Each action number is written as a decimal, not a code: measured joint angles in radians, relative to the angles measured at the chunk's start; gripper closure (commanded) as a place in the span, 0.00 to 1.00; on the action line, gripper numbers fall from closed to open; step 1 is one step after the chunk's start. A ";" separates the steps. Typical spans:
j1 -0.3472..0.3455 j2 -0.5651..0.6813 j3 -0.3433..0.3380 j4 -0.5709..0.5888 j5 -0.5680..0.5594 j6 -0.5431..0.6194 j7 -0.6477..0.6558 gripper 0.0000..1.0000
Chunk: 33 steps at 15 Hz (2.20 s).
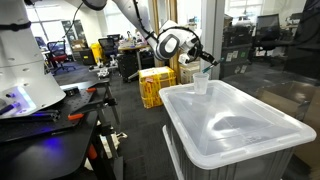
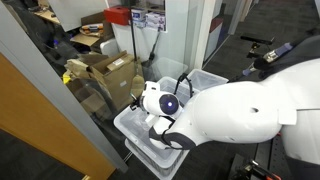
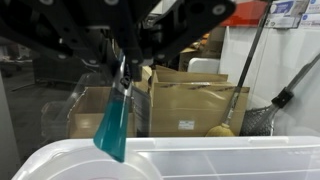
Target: Put the marker in the cup
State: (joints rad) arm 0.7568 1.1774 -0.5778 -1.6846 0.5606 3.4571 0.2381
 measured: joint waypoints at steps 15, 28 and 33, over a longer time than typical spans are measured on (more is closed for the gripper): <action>-0.185 -0.029 0.197 0.018 -0.126 0.000 -0.049 0.05; -0.183 -0.167 0.168 -0.025 -0.104 0.000 -0.058 0.00; -0.160 -0.221 0.117 -0.070 -0.100 0.000 -0.053 0.00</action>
State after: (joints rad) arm 0.5971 0.9559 -0.4607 -1.7546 0.4609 3.4572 0.1855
